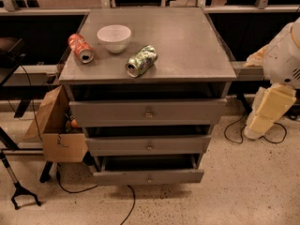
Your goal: Open middle drawer
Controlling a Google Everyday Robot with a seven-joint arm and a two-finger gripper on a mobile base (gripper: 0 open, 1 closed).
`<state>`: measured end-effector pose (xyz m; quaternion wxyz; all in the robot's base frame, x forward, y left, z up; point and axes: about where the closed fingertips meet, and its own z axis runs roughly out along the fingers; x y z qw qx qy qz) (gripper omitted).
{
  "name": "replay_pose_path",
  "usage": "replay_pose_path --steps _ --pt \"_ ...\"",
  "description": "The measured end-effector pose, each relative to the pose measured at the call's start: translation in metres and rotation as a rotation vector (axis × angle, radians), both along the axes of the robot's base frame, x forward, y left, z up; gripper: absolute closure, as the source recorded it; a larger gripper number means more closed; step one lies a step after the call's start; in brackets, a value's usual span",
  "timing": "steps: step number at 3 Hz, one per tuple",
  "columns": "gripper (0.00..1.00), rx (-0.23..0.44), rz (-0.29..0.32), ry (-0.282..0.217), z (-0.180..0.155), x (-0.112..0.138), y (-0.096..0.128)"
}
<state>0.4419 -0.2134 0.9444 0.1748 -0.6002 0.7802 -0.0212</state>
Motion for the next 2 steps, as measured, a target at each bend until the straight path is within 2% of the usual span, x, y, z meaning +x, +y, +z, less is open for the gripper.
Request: replay_pose_path --steps 2 --pt "0.0 0.178 -0.01 0.068 -0.156 0.0 0.053"
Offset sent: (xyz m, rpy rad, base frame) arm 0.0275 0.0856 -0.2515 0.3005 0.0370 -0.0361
